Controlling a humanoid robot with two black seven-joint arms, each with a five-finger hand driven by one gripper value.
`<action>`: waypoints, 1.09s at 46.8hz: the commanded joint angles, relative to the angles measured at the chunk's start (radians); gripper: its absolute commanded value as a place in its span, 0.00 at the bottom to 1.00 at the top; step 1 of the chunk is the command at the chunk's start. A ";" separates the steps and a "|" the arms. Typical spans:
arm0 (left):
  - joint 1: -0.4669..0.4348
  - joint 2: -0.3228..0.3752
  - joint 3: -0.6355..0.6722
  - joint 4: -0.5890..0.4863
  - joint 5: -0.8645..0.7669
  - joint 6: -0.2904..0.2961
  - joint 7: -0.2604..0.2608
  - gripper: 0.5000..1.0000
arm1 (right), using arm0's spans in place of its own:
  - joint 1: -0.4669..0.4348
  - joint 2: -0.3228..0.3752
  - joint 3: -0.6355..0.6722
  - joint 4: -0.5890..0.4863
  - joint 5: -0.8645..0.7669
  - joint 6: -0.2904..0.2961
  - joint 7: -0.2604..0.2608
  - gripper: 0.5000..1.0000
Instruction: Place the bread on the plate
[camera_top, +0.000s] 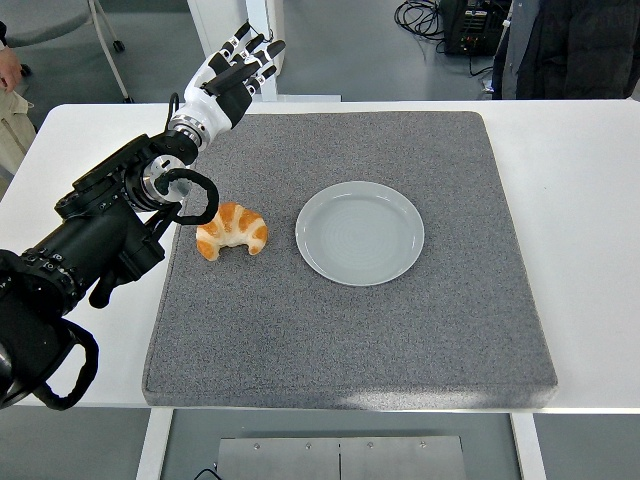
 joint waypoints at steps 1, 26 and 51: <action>0.001 0.000 -0.002 0.000 0.000 0.000 0.000 1.00 | 0.000 0.000 0.000 0.000 0.000 -0.001 0.000 1.00; -0.002 0.003 -0.005 0.000 -0.002 0.012 -0.003 1.00 | 0.000 0.000 0.000 0.000 0.000 0.000 0.000 1.00; 0.001 0.021 0.010 -0.033 0.008 0.005 -0.018 1.00 | 0.000 0.000 0.000 0.000 0.000 0.000 0.000 1.00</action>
